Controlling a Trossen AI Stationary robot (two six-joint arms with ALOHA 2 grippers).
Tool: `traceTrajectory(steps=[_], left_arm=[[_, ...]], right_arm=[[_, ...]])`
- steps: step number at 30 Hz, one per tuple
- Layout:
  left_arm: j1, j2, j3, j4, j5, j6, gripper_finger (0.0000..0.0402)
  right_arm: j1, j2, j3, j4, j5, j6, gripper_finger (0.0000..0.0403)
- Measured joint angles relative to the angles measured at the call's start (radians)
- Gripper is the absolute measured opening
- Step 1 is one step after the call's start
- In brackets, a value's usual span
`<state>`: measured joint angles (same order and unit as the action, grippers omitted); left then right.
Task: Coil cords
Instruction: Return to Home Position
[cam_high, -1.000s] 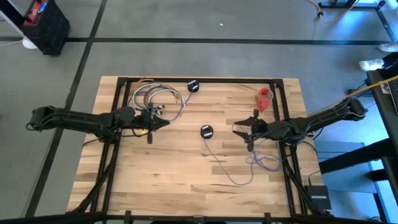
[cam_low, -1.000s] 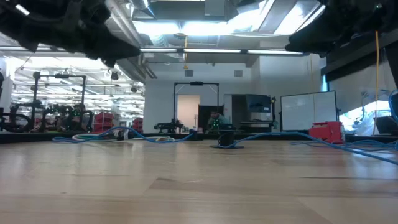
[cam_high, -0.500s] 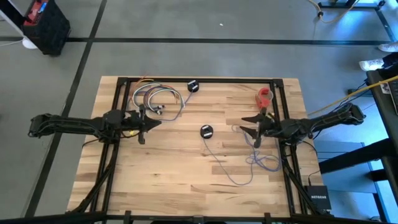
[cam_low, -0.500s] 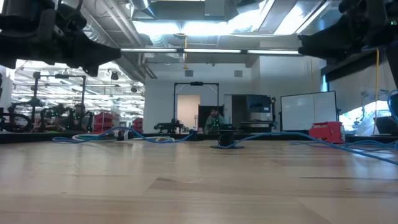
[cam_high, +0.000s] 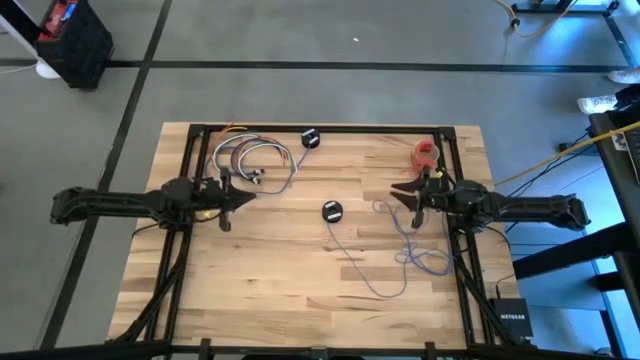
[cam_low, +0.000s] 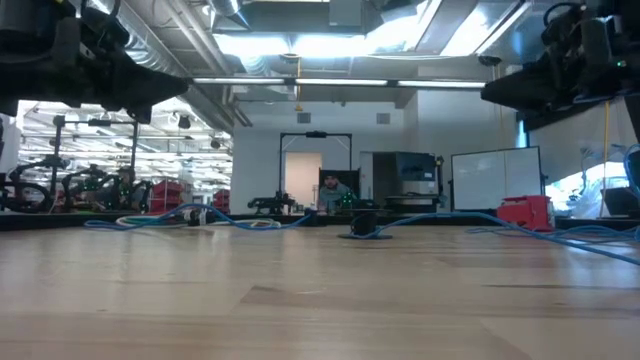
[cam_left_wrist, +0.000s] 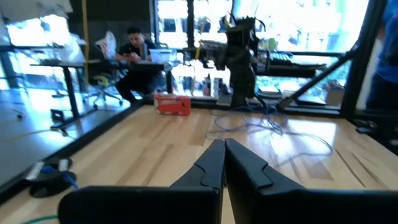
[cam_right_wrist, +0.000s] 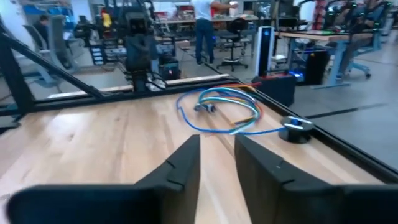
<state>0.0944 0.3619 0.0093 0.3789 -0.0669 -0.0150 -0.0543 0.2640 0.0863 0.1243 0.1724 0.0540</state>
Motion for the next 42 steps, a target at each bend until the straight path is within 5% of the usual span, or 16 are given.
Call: traceTrajectory(steps=[12, 42], left_arm=[[0.000, -0.091, 0.000, -0.051, -0.035, 0.003, 0.0006], [0.000, -0.144, 0.000, -0.120, -0.034, 0.025, 0.0003]], right_arm=[[0.001, -0.213, -0.001, -0.157, -0.011, -0.007, 0.0006], [0.001, -0.257, -0.076, -0.094, -0.052, -0.061, 0.0017]])
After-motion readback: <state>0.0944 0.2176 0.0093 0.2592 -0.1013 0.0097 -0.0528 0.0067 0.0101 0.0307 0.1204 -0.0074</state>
